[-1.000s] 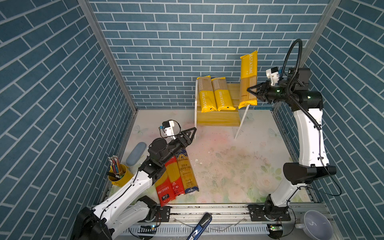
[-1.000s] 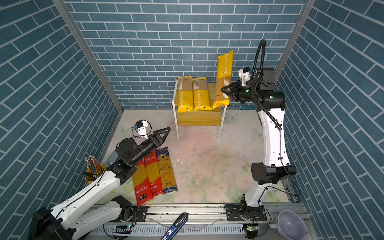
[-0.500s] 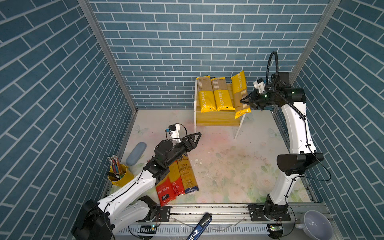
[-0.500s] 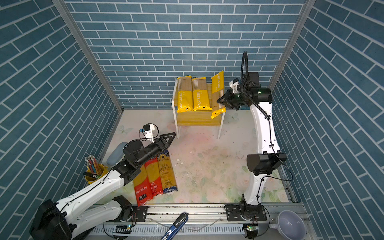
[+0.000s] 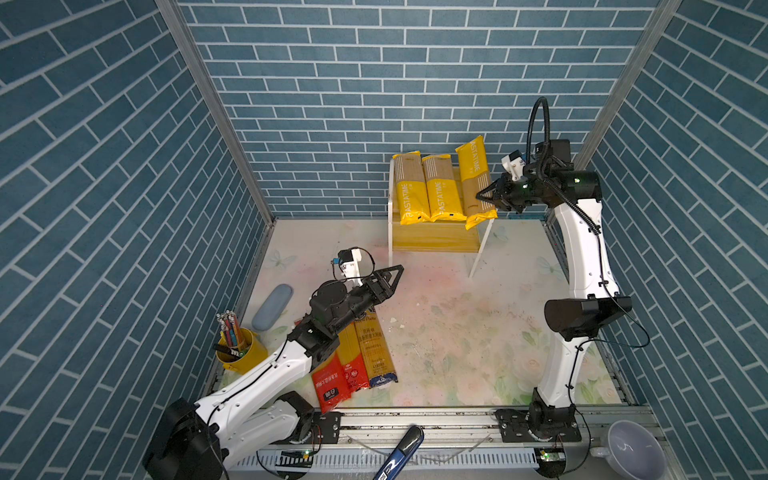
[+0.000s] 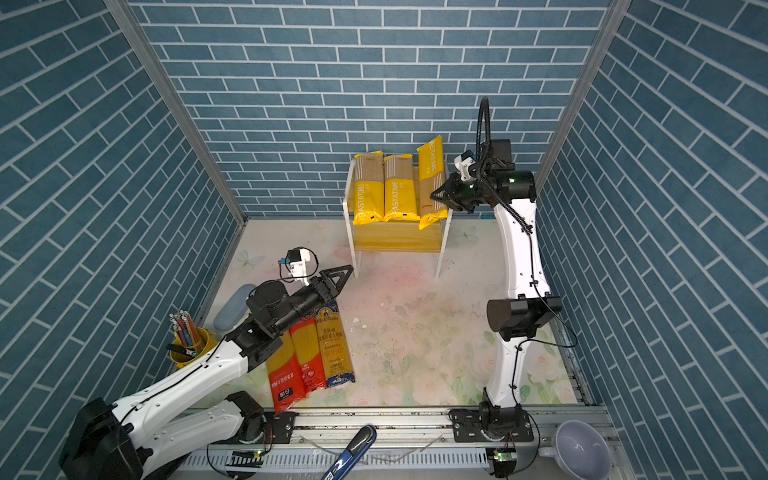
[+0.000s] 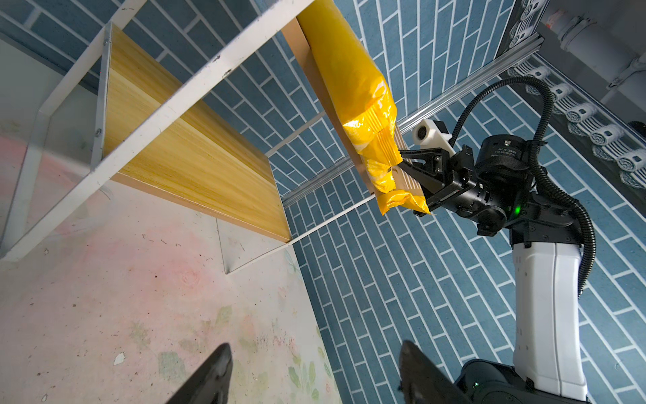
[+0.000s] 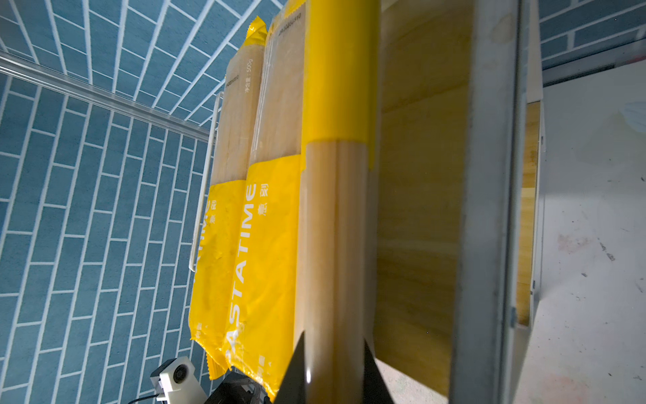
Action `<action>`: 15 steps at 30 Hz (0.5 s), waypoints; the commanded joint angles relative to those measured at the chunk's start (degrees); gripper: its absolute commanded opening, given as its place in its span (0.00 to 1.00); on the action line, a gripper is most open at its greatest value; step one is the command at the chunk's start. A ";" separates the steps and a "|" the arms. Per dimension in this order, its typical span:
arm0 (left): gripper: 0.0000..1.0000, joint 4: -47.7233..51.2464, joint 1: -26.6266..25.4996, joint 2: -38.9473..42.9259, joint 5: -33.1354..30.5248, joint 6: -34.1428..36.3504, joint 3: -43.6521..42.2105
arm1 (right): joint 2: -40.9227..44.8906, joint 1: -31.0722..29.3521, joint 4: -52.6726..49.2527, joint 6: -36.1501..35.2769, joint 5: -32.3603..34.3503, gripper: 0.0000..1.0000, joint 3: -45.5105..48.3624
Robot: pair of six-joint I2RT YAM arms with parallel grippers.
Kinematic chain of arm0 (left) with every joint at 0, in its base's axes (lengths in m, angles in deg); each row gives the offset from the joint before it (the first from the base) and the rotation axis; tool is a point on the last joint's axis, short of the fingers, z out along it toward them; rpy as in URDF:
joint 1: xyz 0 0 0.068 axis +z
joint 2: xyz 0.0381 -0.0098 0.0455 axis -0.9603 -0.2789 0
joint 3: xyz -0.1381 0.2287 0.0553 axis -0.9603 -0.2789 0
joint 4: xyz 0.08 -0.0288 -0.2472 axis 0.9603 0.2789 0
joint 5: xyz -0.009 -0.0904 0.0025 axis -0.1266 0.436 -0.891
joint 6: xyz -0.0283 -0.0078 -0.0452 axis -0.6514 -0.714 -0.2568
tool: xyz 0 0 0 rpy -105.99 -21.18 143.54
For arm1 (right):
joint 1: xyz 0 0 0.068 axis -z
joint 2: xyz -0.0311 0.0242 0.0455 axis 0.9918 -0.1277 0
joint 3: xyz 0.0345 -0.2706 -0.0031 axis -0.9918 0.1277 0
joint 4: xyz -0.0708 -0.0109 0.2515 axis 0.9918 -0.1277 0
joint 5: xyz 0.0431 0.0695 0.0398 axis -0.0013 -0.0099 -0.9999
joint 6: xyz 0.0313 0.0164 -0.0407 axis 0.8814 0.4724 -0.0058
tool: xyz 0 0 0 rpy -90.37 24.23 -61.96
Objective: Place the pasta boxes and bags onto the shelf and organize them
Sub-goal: 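Set bag on top shelf beside others with right gripper while left gripper releases, then open the right gripper and release the bag on the shelf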
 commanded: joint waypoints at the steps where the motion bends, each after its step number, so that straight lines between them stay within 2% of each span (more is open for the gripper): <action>1: 0.76 -0.82 -0.45 0.04 -0.13 0.56 -0.93 | -1.31 -0.17 6.50 -5.41 2.91 0.00 -3.33; 6: 0.76 -0.59 -0.62 -0.20 -0.07 0.70 -0.80 | -2.79 -0.39 10.09 -2.39 -0.12 0.00 -3.57; 10: 0.76 0.32 -0.66 0.65 -0.03 0.90 -0.70 | -4.14 -0.74 9.74 -2.95 0.68 0.01 -3.14; 15: 0.76 2.50 -0.73 2.64 -0.98 2.02 -1.26 | -4.03 -0.80 7.92 -3.79 2.25 0.18 -3.06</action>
